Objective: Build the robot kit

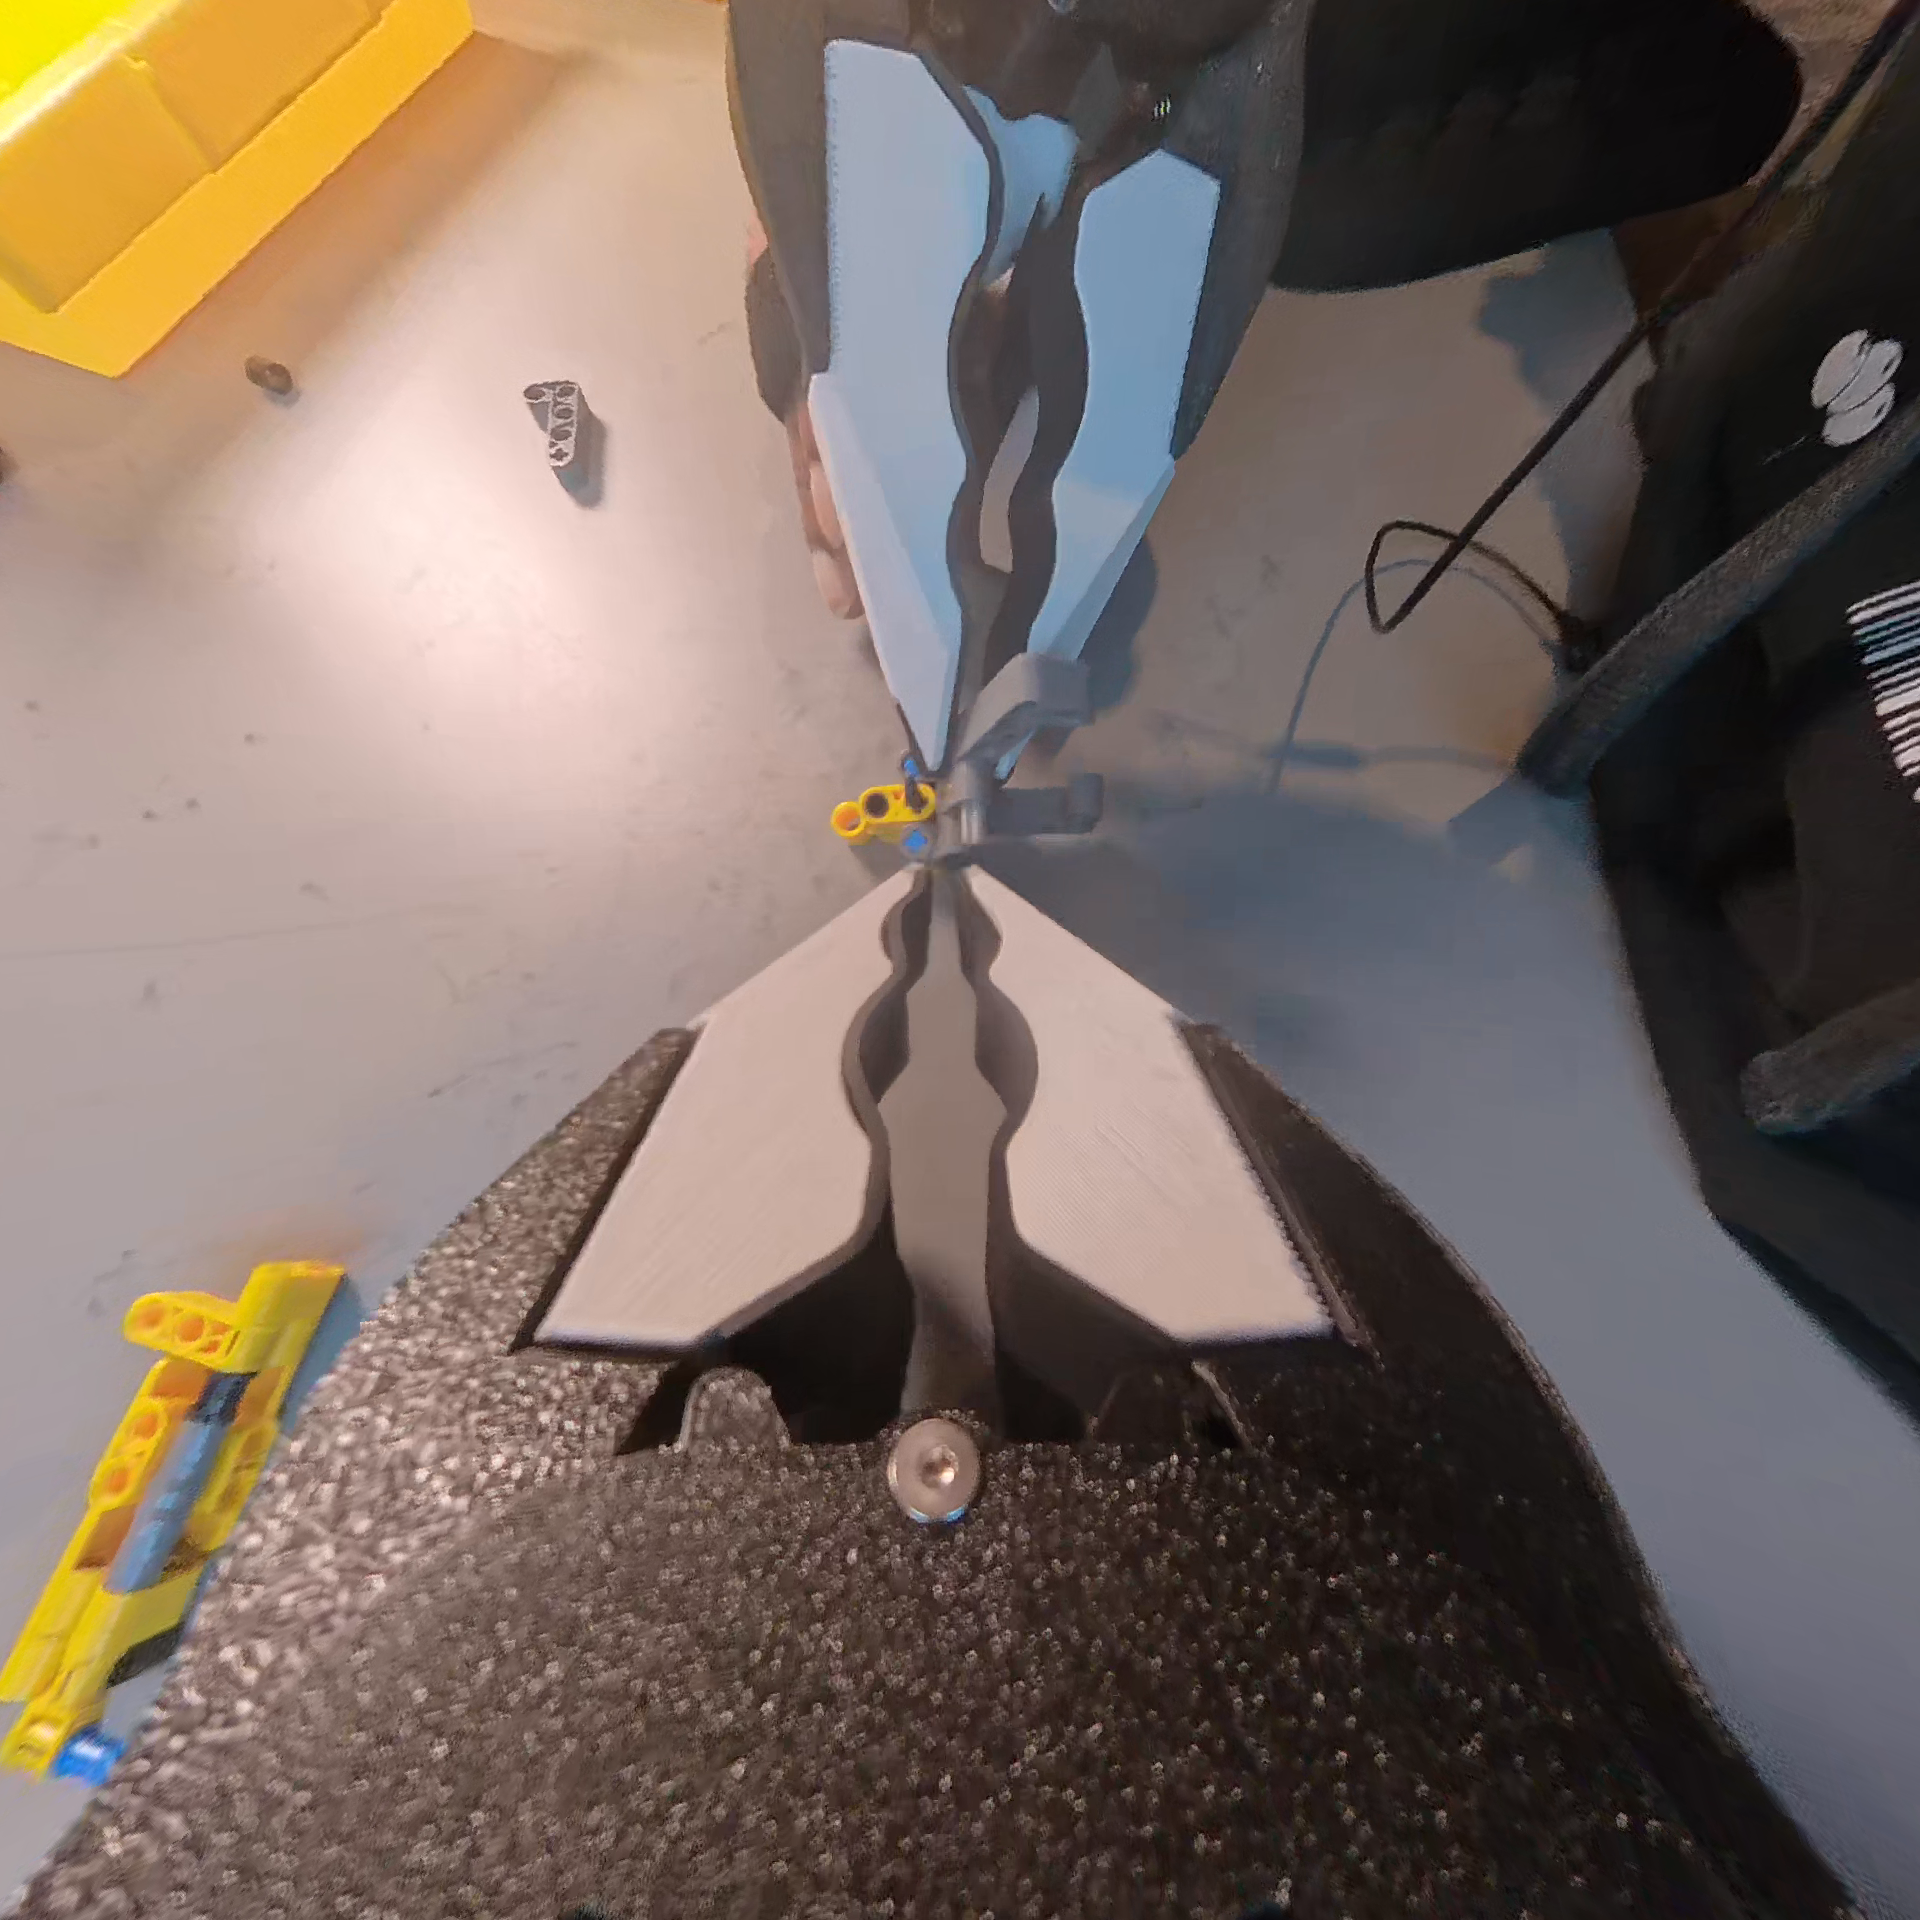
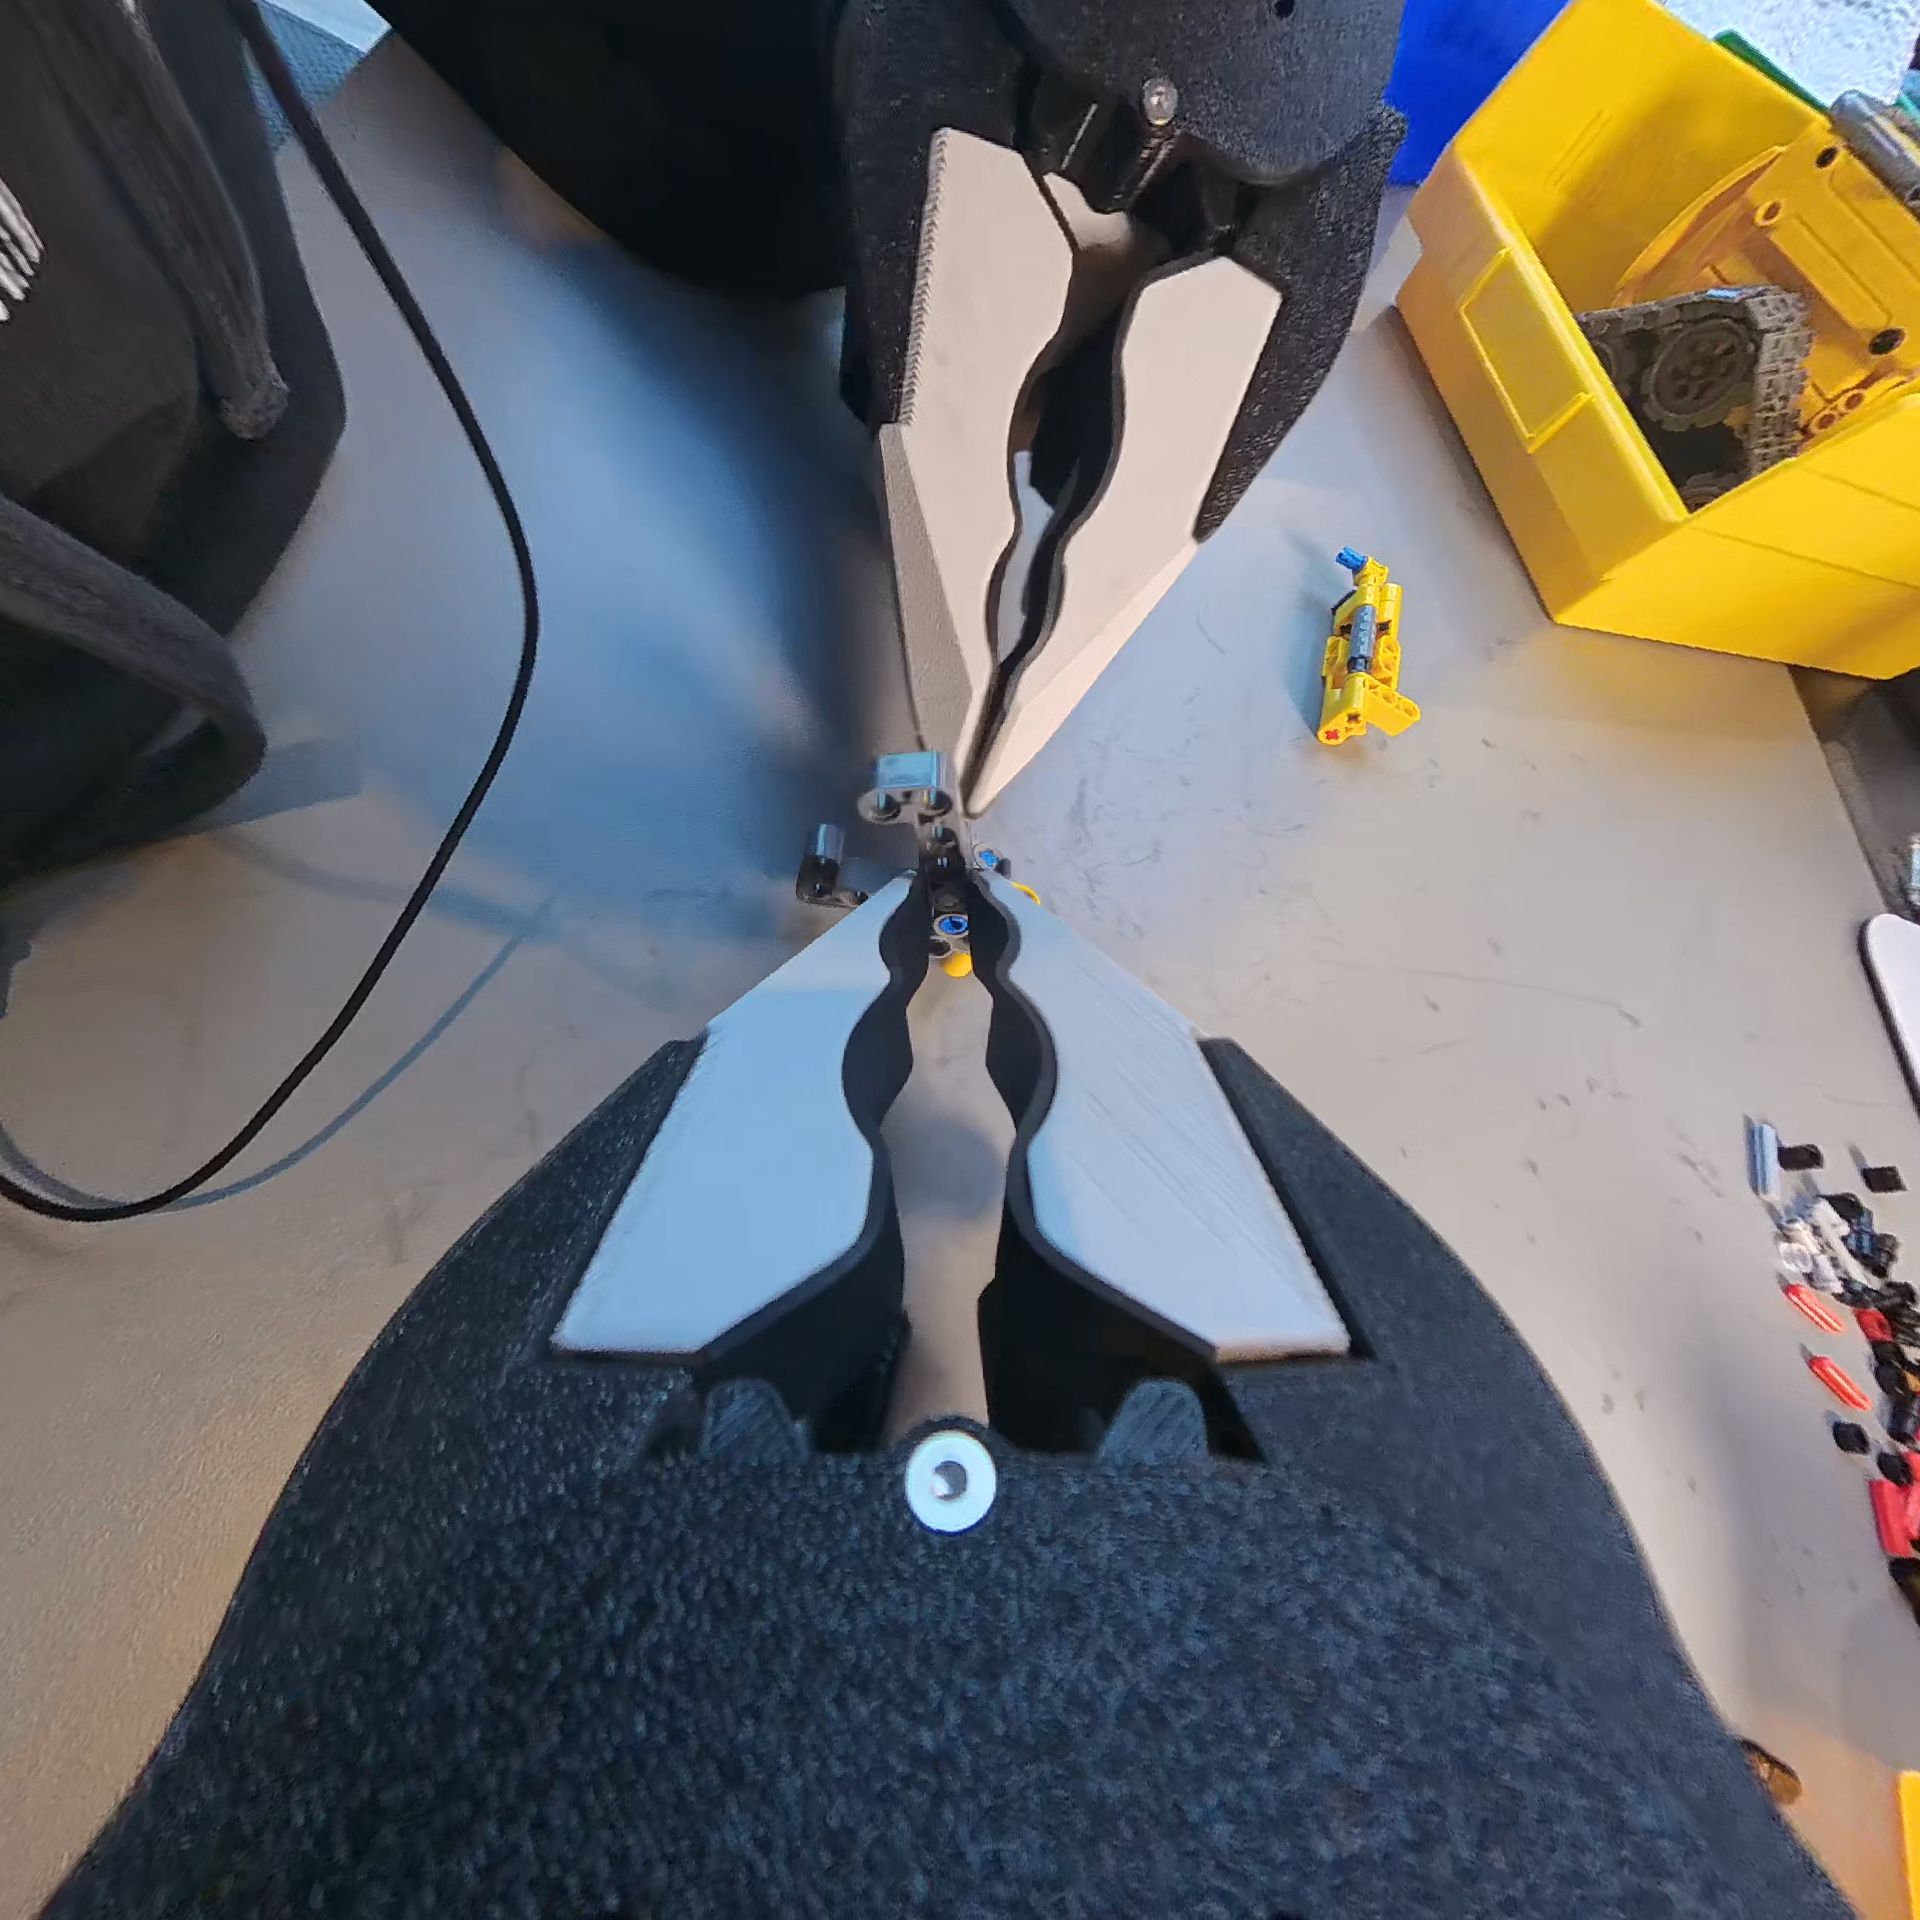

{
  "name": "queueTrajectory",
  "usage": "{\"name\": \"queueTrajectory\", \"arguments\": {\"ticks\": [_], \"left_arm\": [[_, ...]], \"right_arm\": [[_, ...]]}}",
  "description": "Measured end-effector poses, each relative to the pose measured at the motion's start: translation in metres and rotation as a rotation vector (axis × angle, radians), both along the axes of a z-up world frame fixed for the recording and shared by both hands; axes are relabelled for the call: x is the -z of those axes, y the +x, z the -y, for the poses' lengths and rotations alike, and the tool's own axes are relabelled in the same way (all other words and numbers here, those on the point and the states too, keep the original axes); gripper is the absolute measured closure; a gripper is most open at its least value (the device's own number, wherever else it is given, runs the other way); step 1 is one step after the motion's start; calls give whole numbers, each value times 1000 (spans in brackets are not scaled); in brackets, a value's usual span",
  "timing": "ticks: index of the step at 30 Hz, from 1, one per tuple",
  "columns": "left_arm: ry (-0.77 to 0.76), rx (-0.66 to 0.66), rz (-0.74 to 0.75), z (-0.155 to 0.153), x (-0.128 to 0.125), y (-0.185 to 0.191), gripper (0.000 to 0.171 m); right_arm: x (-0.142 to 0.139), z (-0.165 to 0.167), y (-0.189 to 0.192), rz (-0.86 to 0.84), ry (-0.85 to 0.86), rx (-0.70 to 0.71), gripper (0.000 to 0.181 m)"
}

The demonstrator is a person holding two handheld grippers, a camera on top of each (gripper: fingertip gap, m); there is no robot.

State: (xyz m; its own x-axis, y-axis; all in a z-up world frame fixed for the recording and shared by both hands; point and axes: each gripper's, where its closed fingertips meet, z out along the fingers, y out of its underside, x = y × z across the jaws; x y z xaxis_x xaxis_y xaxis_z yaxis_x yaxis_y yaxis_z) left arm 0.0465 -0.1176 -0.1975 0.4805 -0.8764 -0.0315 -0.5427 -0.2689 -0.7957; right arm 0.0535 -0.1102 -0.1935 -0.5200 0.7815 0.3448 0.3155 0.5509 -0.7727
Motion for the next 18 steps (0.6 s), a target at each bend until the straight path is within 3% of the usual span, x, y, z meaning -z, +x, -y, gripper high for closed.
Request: {"name": "queueTrajectory", "arguments": {"ticks": [5,9,12,18], "left_arm": [[47,1,50,-2,-11,2,149],[122,-7,48,-6,-17,6,164],[162,-16,38,-9,-21,7,166],[193,-127,-162,-23,-3,-12,166]], "right_arm": [[-6,-3,-2,-32,-19,6,175],[-17,-4,-3,-89,-55,5,175],[-21,-4,-3,-127,-39,0,174],[0,-29,3,13,43,84,161]]}}
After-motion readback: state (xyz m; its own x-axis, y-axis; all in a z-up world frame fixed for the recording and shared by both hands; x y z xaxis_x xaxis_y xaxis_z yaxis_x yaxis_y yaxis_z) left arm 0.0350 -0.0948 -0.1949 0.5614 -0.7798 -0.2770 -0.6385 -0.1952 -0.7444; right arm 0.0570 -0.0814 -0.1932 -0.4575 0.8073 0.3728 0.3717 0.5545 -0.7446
